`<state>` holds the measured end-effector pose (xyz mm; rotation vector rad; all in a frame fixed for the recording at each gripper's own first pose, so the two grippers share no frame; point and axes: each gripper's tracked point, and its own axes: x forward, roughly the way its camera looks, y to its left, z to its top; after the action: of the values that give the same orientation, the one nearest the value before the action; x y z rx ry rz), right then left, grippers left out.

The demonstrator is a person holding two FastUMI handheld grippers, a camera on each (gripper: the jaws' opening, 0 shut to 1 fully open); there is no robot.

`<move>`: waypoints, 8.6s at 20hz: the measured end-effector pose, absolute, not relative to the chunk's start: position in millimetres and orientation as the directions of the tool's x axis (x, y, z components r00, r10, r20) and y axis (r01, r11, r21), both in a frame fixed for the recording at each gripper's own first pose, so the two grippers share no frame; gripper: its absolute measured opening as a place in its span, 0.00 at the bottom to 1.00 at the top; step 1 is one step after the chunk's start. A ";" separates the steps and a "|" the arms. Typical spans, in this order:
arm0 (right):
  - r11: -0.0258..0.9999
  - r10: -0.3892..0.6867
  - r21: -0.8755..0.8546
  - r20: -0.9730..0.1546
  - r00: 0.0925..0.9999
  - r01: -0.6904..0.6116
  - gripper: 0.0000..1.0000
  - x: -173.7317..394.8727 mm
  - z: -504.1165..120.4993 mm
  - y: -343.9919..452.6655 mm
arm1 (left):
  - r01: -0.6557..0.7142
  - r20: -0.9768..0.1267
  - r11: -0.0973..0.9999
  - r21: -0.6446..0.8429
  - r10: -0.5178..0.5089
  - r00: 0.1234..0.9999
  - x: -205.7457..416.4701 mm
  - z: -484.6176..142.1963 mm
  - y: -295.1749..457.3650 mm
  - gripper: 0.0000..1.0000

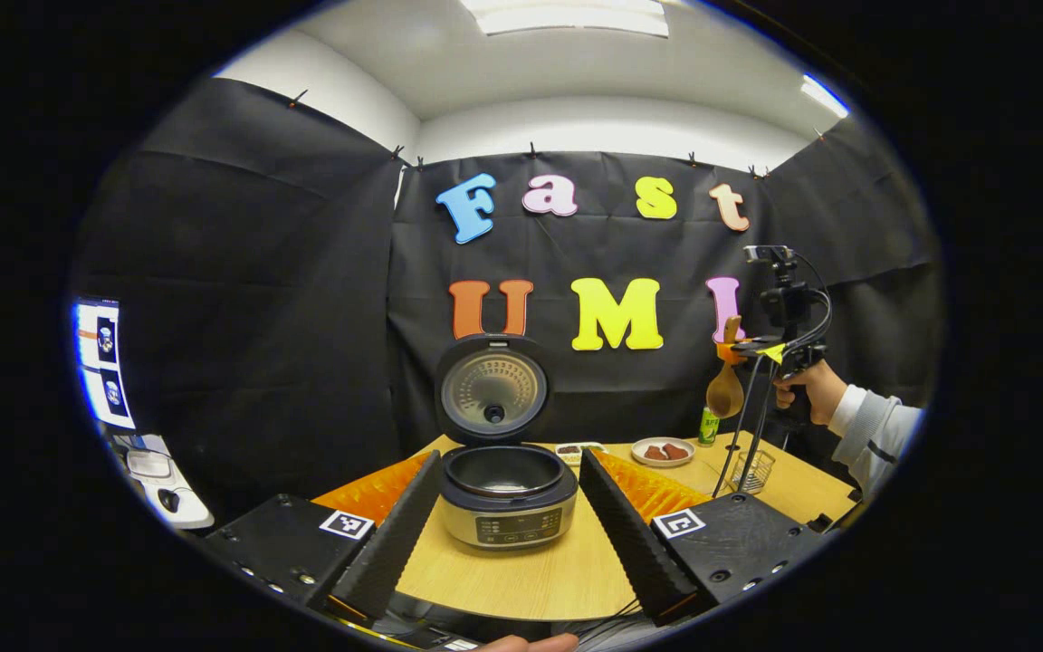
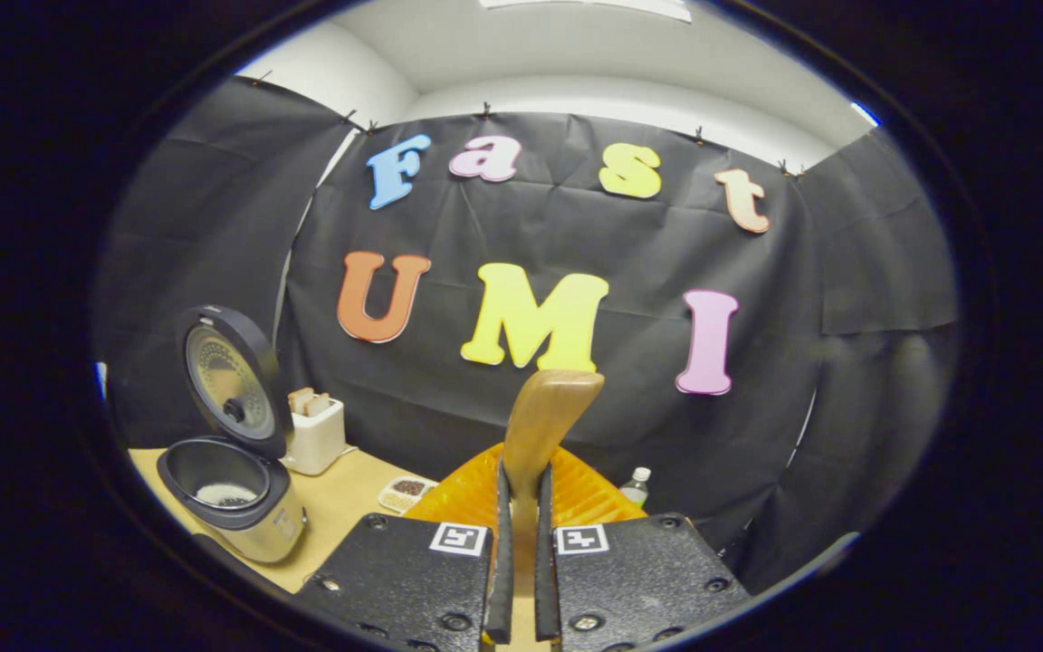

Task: Close the left gripper, press the button to open the rice cooker; take a wooden spoon from the chopstick holder with the right hand, scoop a spoonful of rice and pour it into the rice cooker, then put the wooden spoon back into the chopstick holder.

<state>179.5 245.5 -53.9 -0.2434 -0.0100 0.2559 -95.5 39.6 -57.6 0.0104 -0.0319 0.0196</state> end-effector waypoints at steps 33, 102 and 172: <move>0.994 0.086 -0.063 -0.089 0.992 -0.092 1.00 196.8 -124.3 86.3 | -0.030 -0.008 0.999 -0.043 0.030 1.000 4.1 -44.6 28.0 0.96; 0.980 0.197 0.022 0.058 0.979 -0.198 1.00 -135.6 -44.6 95.3 | -0.099 -0.388 0.995 -0.010 0.088 0.918 151.2 -137.3 66.8 0.97; 0.995 0.095 -0.024 0.022 0.995 -0.095 0.99 -139.3 -67.6 74.6 | -0.034 0.060 0.999 -0.026 0.035 0.998 -104.4 -30.7 -39.6 0.94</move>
<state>-139.3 74.6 -67.6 -0.0231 -0.0235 0.0949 -104.4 -39.6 -30.7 -0.0249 -0.0606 0.0344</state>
